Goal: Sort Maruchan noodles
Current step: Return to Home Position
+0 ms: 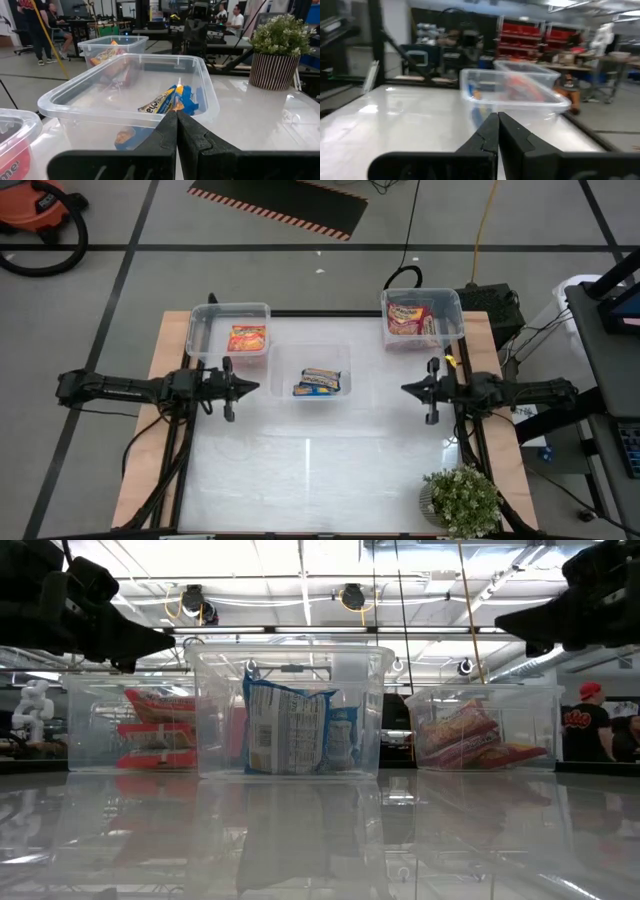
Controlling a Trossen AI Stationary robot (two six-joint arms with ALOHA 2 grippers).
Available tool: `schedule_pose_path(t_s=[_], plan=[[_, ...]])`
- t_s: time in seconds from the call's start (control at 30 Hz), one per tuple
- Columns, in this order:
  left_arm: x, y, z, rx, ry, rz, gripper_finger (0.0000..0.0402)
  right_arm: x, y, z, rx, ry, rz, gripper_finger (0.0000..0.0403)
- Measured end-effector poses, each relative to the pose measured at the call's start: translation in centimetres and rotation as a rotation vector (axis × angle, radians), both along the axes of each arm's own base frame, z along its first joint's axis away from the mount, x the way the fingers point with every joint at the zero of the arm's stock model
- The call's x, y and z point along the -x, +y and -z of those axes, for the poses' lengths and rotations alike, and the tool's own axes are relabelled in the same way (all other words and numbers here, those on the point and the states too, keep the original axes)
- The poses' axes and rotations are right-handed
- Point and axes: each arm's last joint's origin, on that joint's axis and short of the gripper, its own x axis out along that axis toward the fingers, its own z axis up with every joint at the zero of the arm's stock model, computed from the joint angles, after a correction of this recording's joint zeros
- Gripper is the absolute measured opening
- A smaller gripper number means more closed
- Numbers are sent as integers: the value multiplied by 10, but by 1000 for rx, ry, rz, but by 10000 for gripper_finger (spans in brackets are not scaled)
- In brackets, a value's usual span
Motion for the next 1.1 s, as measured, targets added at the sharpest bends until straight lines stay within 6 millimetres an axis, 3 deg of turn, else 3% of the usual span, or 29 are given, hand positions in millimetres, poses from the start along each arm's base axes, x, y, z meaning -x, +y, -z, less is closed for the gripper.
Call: schedule_pose_path(t_s=[0.23, 0.4, 1.1], plan=[[0, 0, 0, 3, 0, 0, 4, 0, 3, 4, 42, 62, -112, 0], [0, 0, -1, 3, -6, 0, 4, 0, 3, -1, 29, -13, -98, 0], [0, -1, -7, 12, -71, 19, 4, 0, 1, 3, -12, 24, -62, 0]])
